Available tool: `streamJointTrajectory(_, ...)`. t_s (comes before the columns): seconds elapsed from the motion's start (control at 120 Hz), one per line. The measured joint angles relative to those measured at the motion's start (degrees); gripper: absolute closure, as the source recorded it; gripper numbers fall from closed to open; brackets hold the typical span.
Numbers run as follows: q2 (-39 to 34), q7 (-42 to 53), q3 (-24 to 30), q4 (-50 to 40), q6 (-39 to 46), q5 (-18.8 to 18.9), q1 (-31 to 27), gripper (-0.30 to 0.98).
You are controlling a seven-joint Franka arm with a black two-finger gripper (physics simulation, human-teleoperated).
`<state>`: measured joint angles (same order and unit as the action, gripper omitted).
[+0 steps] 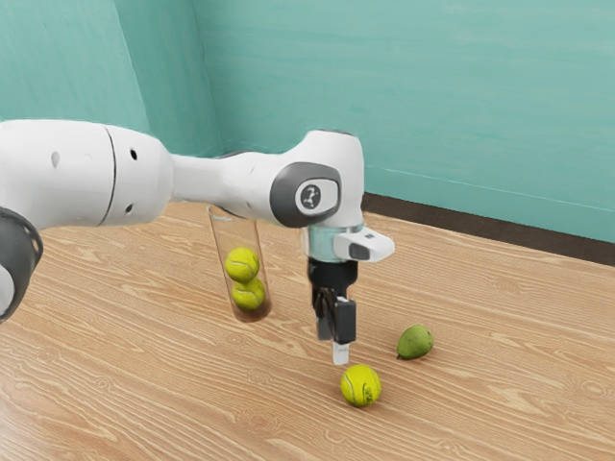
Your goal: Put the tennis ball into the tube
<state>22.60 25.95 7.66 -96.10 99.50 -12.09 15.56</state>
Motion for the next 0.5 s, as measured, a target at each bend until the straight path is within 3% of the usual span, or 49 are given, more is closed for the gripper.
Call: streamJointTrajectory(0.5, 9.5, 0.2, 1.0, 0.5, 12.5, -1.8, -0.3, 0.0)
